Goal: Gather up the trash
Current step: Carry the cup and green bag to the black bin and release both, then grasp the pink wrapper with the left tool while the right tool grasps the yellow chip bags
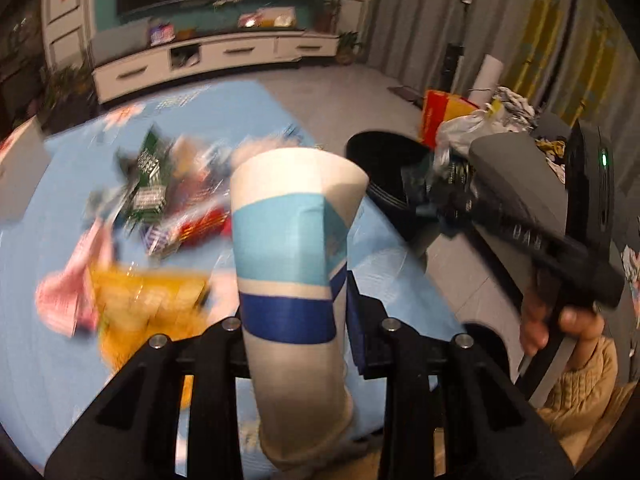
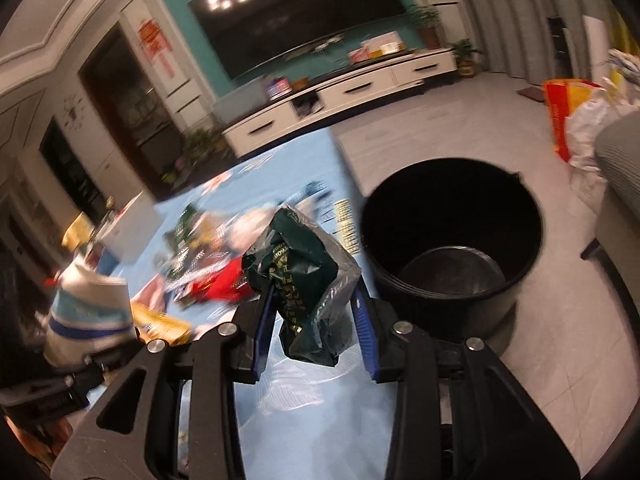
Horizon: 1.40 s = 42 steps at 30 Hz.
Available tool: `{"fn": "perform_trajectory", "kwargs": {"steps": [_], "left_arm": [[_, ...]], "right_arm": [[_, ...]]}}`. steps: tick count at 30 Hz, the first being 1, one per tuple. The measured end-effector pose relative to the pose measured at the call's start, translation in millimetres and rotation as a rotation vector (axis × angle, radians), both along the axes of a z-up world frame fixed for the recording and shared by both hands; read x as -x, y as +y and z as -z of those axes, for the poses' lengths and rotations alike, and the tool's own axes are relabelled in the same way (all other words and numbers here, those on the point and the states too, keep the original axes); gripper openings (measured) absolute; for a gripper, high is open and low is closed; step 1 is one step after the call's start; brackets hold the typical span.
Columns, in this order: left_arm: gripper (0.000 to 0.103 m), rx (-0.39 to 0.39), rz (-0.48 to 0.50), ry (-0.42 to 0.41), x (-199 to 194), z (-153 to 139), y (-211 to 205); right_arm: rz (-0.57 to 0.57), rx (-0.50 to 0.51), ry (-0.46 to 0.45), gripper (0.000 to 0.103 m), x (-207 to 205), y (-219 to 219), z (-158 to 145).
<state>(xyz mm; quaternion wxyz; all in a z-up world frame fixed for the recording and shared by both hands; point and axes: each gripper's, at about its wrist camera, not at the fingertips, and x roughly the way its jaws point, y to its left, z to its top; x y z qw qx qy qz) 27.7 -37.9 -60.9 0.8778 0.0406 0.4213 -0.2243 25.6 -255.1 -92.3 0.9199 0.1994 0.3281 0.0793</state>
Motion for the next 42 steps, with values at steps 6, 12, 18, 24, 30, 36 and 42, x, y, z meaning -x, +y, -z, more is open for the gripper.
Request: {"fn": "perform_trajectory", "kwargs": {"steps": [6, 12, 18, 24, 30, 36, 42], "left_arm": [[0.033, 0.024, 0.157, -0.025, -52, -13, -82], [0.034, 0.061, 0.228, 0.031, -109, 3, -144], [0.079, 0.072, 0.188, 0.088, -161, 30, -178], [0.088, 0.080, 0.139, 0.102, -167, 32, -168], [0.098, 0.126, 0.094, 0.133, -139, 32, -129], [0.100, 0.160, 0.059, 0.148, -91, 29, -87], [0.100, 0.206, 0.005, 0.095, -46, 16, -26]], "right_arm": [[0.134, -0.002, 0.003, 0.037, -7, -46, 9], [0.215, -0.007, 0.023, 0.038, -28, -79, 27], [0.258, -0.039, 0.077, 0.059, -51, -103, 54], [0.274, -0.101, 0.103, 0.067, -43, -113, 68], [0.245, -0.117, 0.085, 0.068, -26, -107, 50], [0.156, -0.097, 0.074, 0.072, -7, -72, 31], [0.056, -0.061, 0.096, 0.073, -4, -28, 20]]}}
